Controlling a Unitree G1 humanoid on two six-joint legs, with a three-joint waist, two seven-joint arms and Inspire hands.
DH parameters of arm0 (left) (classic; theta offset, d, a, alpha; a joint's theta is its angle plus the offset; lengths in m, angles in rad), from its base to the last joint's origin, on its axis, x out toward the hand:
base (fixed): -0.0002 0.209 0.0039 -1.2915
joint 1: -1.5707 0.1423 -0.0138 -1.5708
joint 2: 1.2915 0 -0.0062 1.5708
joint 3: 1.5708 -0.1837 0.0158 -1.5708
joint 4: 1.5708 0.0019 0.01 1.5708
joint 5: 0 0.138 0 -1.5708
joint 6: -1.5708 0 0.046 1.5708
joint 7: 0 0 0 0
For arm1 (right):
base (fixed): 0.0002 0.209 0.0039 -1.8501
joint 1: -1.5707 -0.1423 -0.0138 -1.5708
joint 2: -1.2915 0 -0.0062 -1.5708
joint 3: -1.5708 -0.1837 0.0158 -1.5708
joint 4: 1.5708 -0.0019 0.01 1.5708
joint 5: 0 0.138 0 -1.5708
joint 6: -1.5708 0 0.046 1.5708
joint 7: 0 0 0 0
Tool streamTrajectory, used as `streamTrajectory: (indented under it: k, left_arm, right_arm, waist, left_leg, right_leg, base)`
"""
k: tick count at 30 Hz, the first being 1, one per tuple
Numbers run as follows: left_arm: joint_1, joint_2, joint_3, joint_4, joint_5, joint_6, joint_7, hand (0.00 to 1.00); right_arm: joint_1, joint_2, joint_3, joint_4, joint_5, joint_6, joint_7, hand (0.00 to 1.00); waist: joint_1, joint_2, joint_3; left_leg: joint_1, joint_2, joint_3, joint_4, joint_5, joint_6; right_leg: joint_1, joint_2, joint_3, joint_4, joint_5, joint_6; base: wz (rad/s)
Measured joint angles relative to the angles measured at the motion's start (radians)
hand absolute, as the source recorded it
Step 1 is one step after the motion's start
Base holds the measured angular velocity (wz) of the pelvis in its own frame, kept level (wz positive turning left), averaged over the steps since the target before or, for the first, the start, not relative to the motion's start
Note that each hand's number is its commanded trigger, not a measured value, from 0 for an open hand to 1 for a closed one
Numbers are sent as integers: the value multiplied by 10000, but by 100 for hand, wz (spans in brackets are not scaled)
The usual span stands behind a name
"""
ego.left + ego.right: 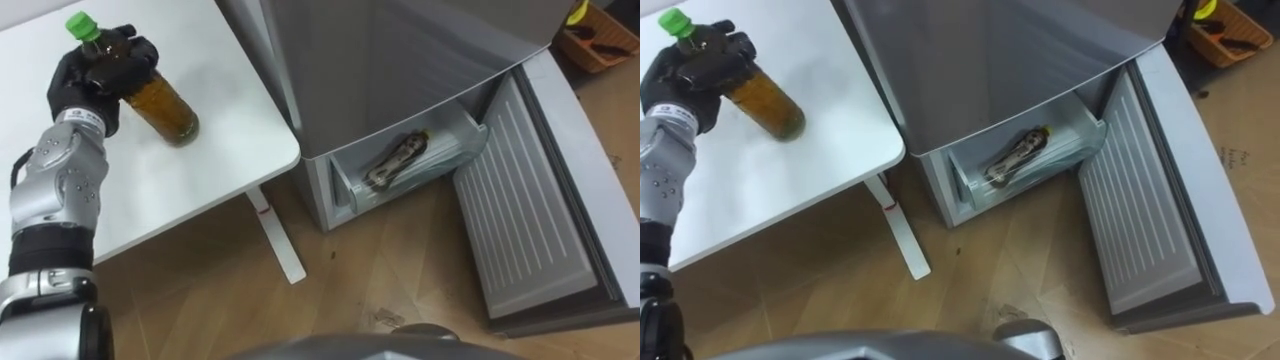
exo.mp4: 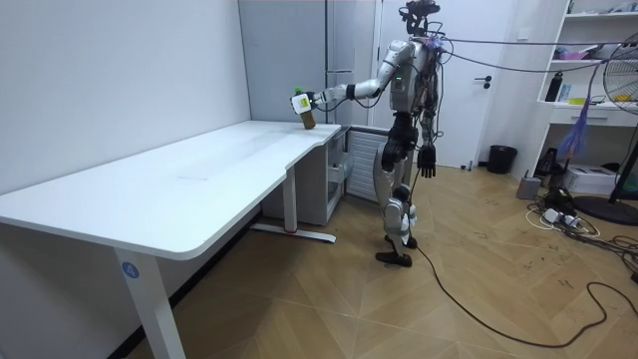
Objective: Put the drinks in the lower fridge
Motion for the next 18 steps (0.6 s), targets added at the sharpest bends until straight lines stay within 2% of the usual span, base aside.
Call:
streamTrajectory:
  k: [15,18]
  left_arm:
    - [-38,-4,-33,120,-26,41,85,100]
    - [-166,-96,-31,114,-25,41,217,100]
  right_arm:
    - [1,1,60,-28,-4,-8,-222,0]
    - [-9,8,120,-13,-13,-12,-359,0]
  waist:
    - [7,-66,44]
    - [32,-109,22]
  left_leg:
    - [-6,3,29,-9,-2,0]
    - [-10,1,29,3,-1,1]
  right_leg:
    - [-9,6,8,4,0,0]
    - [-61,4,-6,11,2,0]
  base:
    - [0]
    - [0]
